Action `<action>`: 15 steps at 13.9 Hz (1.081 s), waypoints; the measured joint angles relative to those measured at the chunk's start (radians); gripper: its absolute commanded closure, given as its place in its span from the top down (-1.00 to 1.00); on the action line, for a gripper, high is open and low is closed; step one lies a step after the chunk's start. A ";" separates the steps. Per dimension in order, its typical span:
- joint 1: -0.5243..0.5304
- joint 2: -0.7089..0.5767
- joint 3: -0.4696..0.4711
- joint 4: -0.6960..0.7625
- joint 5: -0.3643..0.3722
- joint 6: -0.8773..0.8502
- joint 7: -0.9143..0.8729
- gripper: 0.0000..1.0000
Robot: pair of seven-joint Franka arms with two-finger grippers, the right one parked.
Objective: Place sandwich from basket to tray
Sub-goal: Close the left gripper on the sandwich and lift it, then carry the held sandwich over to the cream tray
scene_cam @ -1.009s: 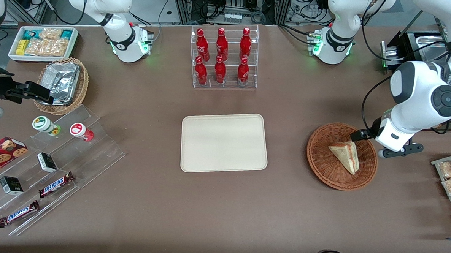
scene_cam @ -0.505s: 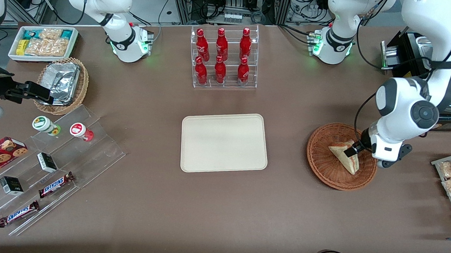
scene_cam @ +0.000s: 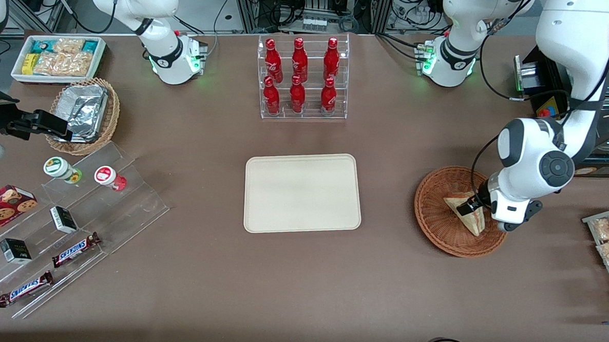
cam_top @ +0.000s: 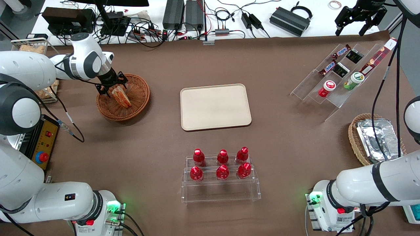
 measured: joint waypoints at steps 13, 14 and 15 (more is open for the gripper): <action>-0.096 -0.119 -0.060 0.130 0.009 -0.301 0.007 -1.00; -0.138 -0.116 -0.064 0.135 0.014 -0.302 0.007 -1.00; -0.182 -0.111 -0.066 0.137 0.016 -0.302 0.007 -1.00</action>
